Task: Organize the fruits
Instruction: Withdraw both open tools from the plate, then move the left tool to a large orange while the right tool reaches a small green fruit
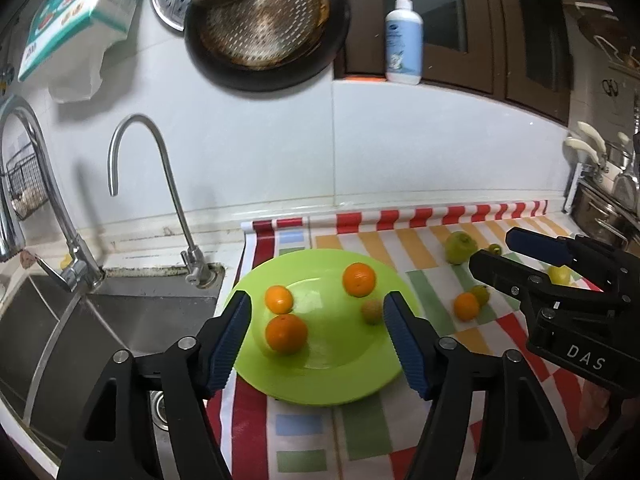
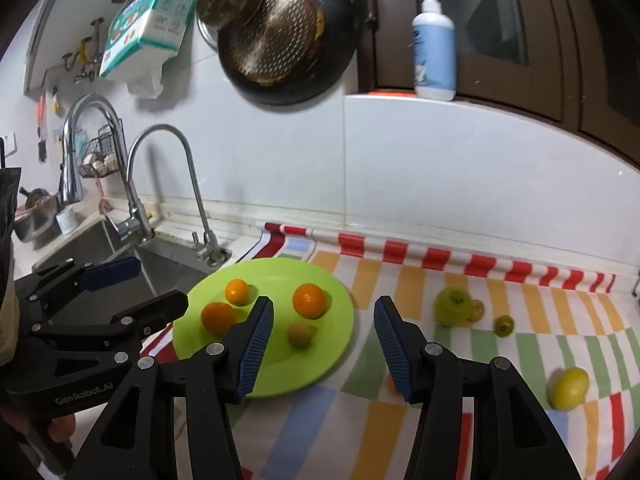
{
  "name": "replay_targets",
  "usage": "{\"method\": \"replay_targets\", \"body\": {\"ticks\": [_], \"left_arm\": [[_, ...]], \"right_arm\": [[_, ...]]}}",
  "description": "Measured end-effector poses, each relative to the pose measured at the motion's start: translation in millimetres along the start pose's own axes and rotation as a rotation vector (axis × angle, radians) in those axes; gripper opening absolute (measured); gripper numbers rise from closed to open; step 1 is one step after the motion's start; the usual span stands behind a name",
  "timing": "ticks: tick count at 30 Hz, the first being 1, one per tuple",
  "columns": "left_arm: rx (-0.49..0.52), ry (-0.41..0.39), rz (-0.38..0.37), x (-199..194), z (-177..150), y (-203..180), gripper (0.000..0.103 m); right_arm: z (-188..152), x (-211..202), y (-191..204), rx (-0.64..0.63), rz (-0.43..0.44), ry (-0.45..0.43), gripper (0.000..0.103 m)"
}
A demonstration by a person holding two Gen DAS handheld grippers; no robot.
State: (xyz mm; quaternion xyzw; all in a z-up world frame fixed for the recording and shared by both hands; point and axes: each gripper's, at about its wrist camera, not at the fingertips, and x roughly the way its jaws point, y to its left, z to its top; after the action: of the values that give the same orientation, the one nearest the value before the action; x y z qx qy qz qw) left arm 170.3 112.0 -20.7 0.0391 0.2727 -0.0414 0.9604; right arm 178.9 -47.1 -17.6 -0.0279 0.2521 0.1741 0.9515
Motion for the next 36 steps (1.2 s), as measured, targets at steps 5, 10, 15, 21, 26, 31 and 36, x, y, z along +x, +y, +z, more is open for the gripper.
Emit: {"method": "replay_targets", "body": {"ticks": [5, 10, 15, 21, 26, 31, 36], "left_arm": [[0.015, -0.028, -0.011, -17, 1, -16, 0.075], [0.04, -0.048, -0.025, -31, 0, -34, 0.08], [0.059, -0.066, -0.046, -41, 0, -52, 0.081], [0.064, -0.082, -0.056, -47, -2, -71, 0.082], [0.066, -0.092, -0.056, -50, -3, -87, 0.082], [0.077, -0.096, -0.054, -49, -4, -104, 0.082], [0.092, -0.098, -0.055, -45, -4, -119, 0.082]], "right_arm": [[-5, -25, -12, 0.022, -0.034, -0.028, 0.057], [-9, -47, -25, 0.035, -0.059, -0.055, 0.057], [-14, -64, -34, 0.032, -0.08, -0.07, 0.057], [-18, -78, -49, 0.023, -0.089, -0.077, 0.057], [-22, -85, -62, -0.002, -0.091, -0.076, 0.057], [-25, -91, -74, -0.022, -0.09, -0.076, 0.057], [-26, -90, -86, -0.042, -0.08, -0.072, 0.057]]}}
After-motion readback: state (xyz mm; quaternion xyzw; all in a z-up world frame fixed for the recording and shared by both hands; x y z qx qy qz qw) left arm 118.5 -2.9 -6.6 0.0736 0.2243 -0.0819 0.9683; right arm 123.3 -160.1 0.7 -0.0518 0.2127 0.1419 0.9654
